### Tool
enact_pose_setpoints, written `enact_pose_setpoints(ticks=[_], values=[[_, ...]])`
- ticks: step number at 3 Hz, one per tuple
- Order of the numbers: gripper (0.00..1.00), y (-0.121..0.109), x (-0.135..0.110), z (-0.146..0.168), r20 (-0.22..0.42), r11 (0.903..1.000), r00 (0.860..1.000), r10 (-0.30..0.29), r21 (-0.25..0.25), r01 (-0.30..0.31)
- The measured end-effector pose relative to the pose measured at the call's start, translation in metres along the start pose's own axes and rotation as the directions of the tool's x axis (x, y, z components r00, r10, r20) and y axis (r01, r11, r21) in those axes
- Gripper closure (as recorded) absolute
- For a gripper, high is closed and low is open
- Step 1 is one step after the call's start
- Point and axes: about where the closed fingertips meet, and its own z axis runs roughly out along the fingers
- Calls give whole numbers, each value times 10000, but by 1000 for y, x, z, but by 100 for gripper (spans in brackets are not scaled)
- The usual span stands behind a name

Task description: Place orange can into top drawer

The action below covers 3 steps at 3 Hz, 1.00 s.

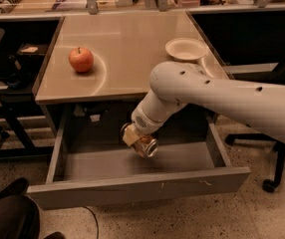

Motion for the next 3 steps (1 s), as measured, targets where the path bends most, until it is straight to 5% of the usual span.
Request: enact_pose_setpoints(ticks=[2, 3], values=[[100, -21, 23, 64, 348, 9955, 9950, 937, -188, -930], [100, -21, 23, 64, 361, 9955, 9950, 935, -185, -929]])
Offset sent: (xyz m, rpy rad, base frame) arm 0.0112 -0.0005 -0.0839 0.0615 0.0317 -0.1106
